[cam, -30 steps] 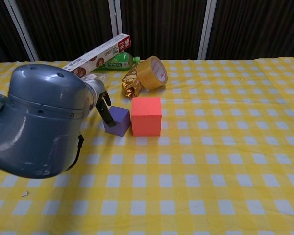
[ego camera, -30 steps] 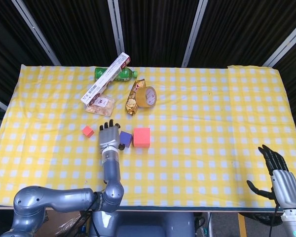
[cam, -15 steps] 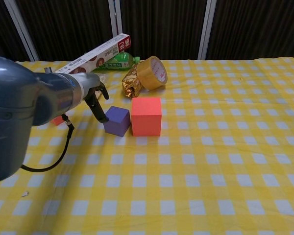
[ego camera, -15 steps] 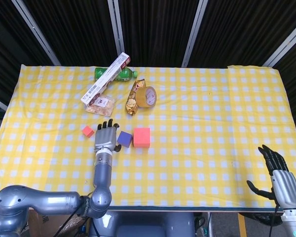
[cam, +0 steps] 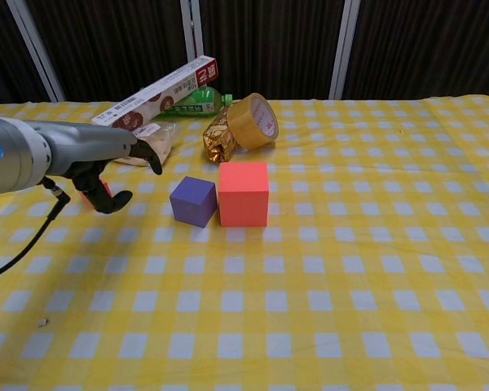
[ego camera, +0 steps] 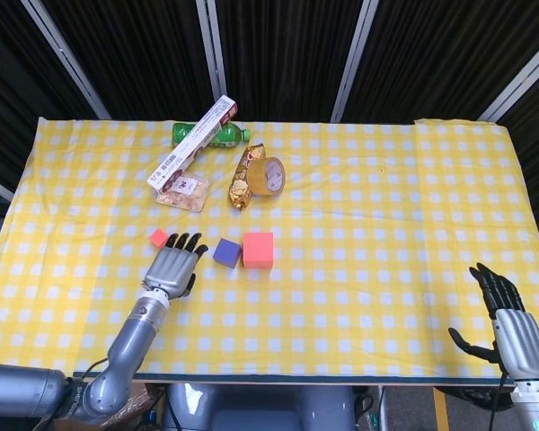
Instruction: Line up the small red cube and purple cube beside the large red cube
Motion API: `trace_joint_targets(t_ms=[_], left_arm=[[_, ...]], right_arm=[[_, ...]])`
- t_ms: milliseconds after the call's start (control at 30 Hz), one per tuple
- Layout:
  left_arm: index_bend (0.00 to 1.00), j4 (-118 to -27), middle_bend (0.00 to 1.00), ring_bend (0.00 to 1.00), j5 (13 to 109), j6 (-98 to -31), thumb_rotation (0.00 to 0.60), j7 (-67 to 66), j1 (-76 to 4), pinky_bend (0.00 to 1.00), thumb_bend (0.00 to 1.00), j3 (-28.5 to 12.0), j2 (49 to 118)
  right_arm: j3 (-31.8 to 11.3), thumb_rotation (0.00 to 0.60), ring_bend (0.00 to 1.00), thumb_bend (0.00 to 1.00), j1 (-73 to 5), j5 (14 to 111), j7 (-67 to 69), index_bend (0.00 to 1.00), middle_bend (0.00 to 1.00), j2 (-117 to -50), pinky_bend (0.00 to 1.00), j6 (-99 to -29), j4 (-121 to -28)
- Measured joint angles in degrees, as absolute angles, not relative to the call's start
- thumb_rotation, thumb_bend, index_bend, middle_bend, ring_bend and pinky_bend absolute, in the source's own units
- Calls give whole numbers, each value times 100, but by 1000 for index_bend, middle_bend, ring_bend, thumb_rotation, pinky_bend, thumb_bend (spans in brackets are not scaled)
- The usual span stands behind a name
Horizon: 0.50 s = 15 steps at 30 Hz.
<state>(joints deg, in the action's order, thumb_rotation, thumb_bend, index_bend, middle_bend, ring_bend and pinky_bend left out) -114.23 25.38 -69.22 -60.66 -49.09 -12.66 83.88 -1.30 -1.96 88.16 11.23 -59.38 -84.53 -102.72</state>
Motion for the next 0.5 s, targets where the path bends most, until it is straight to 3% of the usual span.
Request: trace_joint_targets(t_ms=[500], left_arm=[[127, -10562, 0, 0, 6450, -5471, 600, -5886, -5072, 0, 618, 7, 7558]], right_arm=[[-136, 600, 0, 308, -197, 8827, 1135, 0, 0, -5952, 0, -8471, -10265]])
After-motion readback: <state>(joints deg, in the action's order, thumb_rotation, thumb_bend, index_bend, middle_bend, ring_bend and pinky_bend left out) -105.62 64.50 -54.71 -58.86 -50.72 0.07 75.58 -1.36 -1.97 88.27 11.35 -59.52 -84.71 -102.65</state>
